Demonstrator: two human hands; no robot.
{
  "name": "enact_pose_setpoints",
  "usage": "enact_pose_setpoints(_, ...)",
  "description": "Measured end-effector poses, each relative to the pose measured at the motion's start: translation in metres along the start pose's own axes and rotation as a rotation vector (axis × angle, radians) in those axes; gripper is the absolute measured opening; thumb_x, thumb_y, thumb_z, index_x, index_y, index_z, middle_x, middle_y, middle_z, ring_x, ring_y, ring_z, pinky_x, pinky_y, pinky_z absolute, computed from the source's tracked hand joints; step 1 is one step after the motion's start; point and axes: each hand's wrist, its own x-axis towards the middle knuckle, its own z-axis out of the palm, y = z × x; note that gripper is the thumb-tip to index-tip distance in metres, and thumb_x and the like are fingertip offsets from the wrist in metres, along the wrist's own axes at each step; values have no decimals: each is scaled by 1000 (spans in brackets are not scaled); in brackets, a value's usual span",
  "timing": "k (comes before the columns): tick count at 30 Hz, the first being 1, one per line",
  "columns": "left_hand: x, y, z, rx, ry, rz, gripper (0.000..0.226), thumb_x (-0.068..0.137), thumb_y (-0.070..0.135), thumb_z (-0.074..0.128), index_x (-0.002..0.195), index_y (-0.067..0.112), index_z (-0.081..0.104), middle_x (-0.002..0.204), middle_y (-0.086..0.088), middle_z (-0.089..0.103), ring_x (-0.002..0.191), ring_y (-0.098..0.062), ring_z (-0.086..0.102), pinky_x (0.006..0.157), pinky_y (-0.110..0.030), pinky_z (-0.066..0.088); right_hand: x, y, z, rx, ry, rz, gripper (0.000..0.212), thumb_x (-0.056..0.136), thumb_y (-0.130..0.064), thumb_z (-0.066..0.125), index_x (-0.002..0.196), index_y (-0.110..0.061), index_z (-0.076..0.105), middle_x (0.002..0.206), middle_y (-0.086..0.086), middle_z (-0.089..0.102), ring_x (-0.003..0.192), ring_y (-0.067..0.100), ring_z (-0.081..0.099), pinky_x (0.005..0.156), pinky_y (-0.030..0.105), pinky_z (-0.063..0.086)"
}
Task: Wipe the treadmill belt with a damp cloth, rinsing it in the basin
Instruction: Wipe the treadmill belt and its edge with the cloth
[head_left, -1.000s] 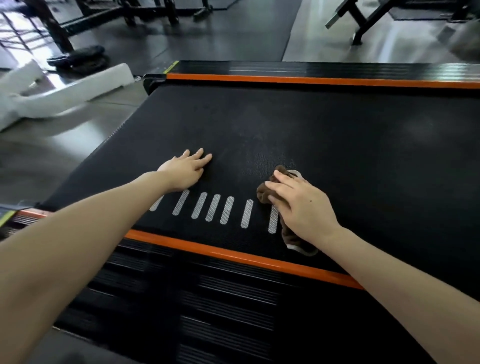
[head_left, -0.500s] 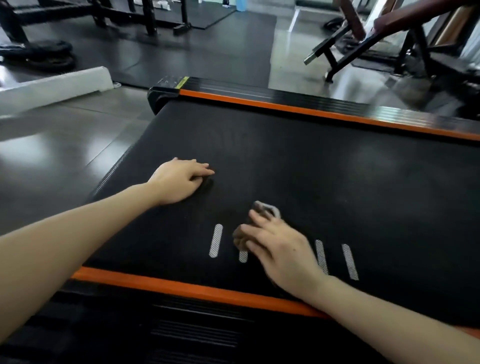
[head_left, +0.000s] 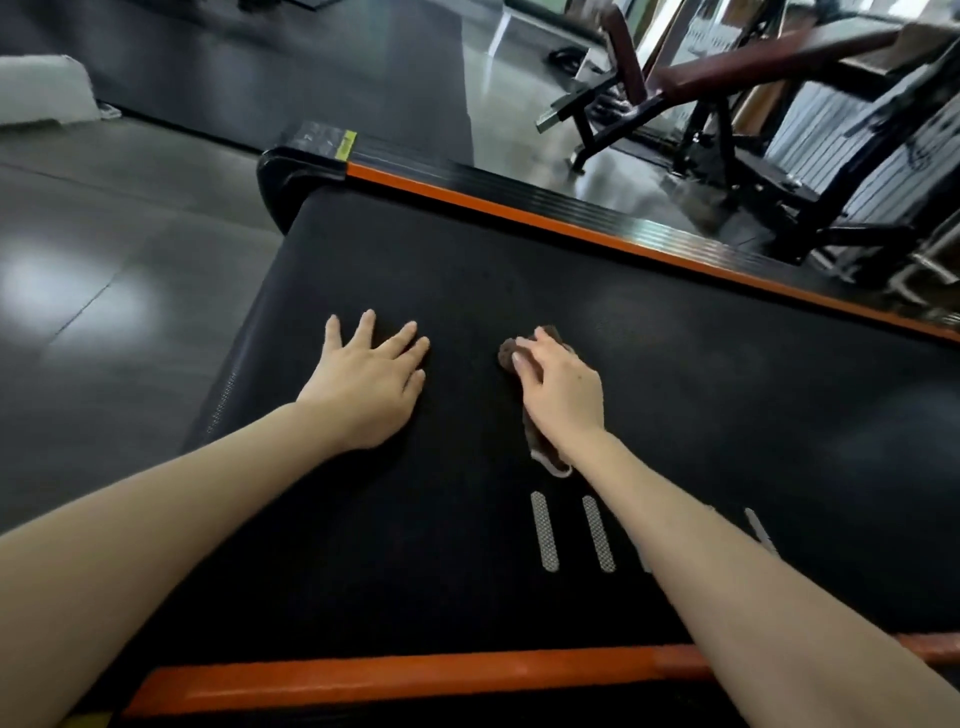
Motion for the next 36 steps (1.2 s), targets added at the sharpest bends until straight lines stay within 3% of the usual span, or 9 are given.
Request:
enact_pose_setpoints(5,6,-10,-9,56,106,53,49,101,38,17,149,28,19,157,11,17,143,-27,19,113,-47,22,-101,-49,-14,170,-172,-499,37,93,-30,50,123,-13,62,138,8,52,134,19,42,113,32,30)
enact_pose_setpoints(10,4,-26,-8,-31,186,102,46,101,38,19,146,34,27,153,19,23,141,-12,25,106,-32,36,-108,-16,-32,105,-193,-648,35,94,-24,53,124,-8,60,139,9,49,133,20,43,112,33,32)
enact_pose_setpoints(17,0,-27,-4,-97,239,74,44,101,34,26,144,29,37,150,14,33,141,-12,28,113,-31,26,-32,43,-30,-40,38,48,32,97,-24,50,127,-21,59,142,-2,47,133,19,42,108,29,31)
enact_pose_setpoints(20,3,-31,-4,-154,267,-44,46,100,26,31,146,16,34,151,1,34,142,-22,25,115,-38,20,7,15,-8,-66,71,141,35,100,-30,42,131,-21,55,146,1,44,135,24,38,108,35,29)
enact_pose_setpoints(23,13,-33,-2,-77,203,-177,53,101,31,23,149,8,18,157,-7,16,145,-28,9,116,-49,6,10,-35,11,27,-8,-120,34,98,-30,45,128,-19,58,143,4,47,134,24,39,109,37,30)
enact_pose_setpoints(26,18,-34,3,-104,150,-169,53,102,31,20,150,10,16,159,-3,11,146,-21,5,117,-43,3,-39,-63,10,131,-147,-546,37,94,-30,48,123,-12,62,136,12,53,130,27,46,111,40,32)
enact_pose_setpoints(29,18,-39,-3,-172,175,-175,49,102,29,26,149,16,24,157,4,17,145,-15,11,117,-34,6,-40,-40,1,144,-230,-766,38,93,-30,46,123,-13,62,136,10,54,130,24,46,112,36,30)
enact_pose_setpoints(31,20,-40,-8,-151,223,-169,47,101,31,32,146,19,32,154,6,25,144,-13,19,116,-31,12,-2,-16,4,105,-156,-663,36,93,-27,47,122,-13,63,135,10,54,128,23,48,113,39,29)
enact_pose_setpoints(36,52,-48,-17,-34,178,-175,50,101,37,28,148,19,29,156,1,21,145,-22,15,117,-39,11,112,38,14,-33,-14,-38,35,101,-25,39,132,-16,54,145,7,44,134,27,38,115,38,18)
